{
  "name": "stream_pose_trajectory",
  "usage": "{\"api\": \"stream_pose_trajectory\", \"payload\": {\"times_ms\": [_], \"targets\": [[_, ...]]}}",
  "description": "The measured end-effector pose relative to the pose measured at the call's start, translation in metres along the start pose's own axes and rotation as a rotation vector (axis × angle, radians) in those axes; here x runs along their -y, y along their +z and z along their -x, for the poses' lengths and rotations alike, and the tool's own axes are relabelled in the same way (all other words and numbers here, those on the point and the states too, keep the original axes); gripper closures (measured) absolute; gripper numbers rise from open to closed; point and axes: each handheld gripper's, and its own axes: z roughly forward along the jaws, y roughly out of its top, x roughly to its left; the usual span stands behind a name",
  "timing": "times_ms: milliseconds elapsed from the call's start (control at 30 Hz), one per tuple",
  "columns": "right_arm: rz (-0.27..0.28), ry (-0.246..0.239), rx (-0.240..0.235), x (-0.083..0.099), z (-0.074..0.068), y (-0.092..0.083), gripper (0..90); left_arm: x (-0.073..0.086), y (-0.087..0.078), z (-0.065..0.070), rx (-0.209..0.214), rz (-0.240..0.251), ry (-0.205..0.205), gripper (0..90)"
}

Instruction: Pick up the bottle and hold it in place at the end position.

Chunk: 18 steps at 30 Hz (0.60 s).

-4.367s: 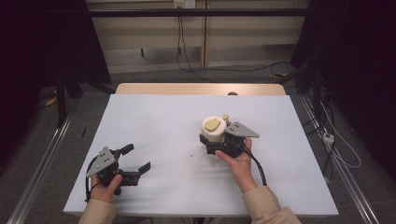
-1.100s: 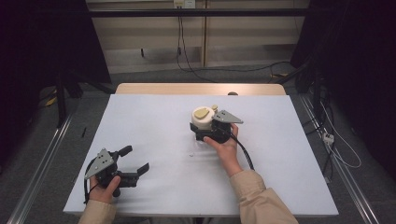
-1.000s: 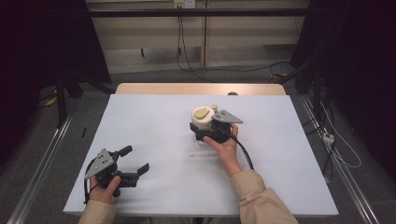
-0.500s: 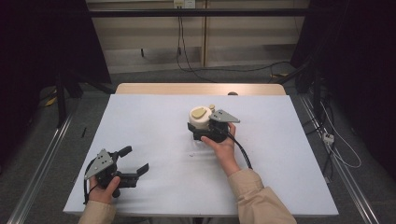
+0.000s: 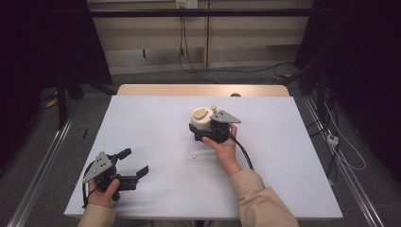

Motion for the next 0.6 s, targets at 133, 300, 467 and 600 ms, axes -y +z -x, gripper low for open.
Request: {"api": "stream_pose_trajectory", "payload": {"times_ms": [133, 300, 467, 600], "targets": [[-0.001, 0.008, 0.002, 0.0007, 0.0010, 0.0014, 6.7, 0.0002, -0.0004, 0.0002, 0.000, 0.000, -0.001, 3.2], [-0.005, 0.003, -0.002, 0.0014, -0.0001, 0.0027, 6.7, 0.0005, -0.0003, -0.0001, -0.001, -0.003, -0.001, 3.2], [-0.010, -0.001, -0.003, 0.0024, -0.0023, 0.0040, 6.7, 0.0004, -0.0003, 0.0001, 0.001, -0.003, 0.001, 3.2], [-0.010, -0.002, -0.004, 0.0027, -0.0025, 0.0043, 6.7, 0.0005, -0.0005, -0.0008, -0.003, -0.002, 0.000, 3.2]]}}
